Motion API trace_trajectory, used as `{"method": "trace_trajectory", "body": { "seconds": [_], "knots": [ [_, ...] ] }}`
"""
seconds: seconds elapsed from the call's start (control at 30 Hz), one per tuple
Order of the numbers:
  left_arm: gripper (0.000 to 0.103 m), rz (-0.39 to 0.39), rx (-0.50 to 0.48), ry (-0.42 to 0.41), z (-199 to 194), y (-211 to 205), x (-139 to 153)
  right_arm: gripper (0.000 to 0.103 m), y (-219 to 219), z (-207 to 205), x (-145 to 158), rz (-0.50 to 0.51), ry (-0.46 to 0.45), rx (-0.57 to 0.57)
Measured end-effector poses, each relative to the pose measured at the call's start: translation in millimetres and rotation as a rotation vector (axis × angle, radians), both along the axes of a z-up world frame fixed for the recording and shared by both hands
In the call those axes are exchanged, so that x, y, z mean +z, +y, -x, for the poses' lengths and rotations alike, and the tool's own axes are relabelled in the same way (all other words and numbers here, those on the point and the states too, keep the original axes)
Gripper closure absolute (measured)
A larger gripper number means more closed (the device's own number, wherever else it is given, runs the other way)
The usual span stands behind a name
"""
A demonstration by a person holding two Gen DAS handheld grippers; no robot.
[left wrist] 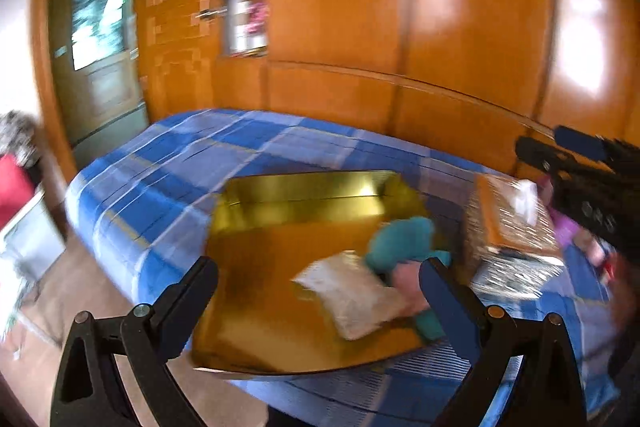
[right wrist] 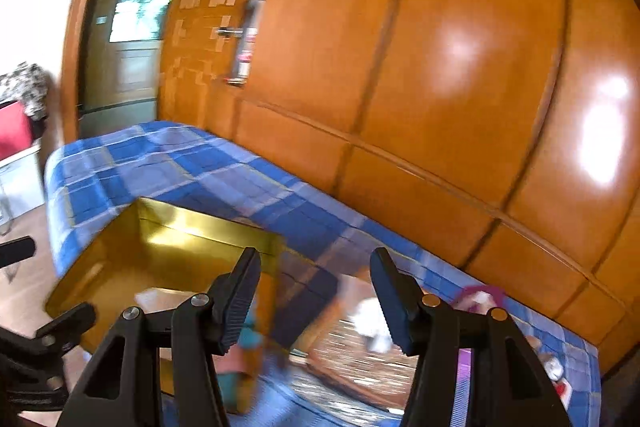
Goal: Organize soft objects
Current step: 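Move both tools back toward the soft items on the bed, then grasp the white knit sock with the left gripper while the right grasps the beige mesh bag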
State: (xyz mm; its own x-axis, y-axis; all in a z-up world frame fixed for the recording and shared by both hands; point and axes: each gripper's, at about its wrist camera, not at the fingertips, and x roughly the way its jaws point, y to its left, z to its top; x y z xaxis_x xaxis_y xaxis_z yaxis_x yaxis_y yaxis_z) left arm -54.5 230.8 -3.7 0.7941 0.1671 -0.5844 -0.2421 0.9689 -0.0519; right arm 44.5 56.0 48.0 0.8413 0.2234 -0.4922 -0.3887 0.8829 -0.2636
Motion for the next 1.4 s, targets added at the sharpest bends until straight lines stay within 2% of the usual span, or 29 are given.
{"method": "trace_trajectory", "body": {
  "seconds": [0.3, 0.5, 0.67, 0.77, 0.9, 1.03, 1.1, 1.33, 1.4],
  "knots": [
    [0.002, -0.051, -0.315, 0.021, -24, -99, 7, 0.046, -147, -27, -2, -0.027, 0.045, -0.305],
    [0.002, -0.11, -0.485, 0.034, -32, -159, 10, 0.046, -257, -34, -11, -0.078, 0.096, -0.539],
    [0.002, -0.116, -0.613, 0.059, -42, -204, 12, 0.046, -358, -38, -25, -0.197, 0.147, -0.764],
    [0.002, -0.113, -0.675, 0.067, -49, -229, 13, 0.046, -418, -39, -36, -0.28, 0.147, -0.917],
    [0.002, -0.083, -0.756, 0.1, -63, -265, 17, 0.046, -475, -39, -57, -0.368, 0.161, -1.062],
    [0.002, -0.113, -0.815, 0.111, -77, -304, 21, 0.046, -508, -36, -83, -0.453, 0.194, -1.134],
    [0.002, -0.101, -0.839, 0.125, -87, -322, 23, 0.046, -520, -34, -90, -0.566, 0.235, -1.134],
    [0.002, -0.103, -0.929, 0.12, -137, -404, 29, 0.046, -530, -28, -99, -0.665, 0.286, -1.155],
    [0.002, -0.099, -0.945, 0.149, -157, -424, 25, 0.046, -535, -26, -102, -0.704, 0.293, -1.161]
  ]
}}
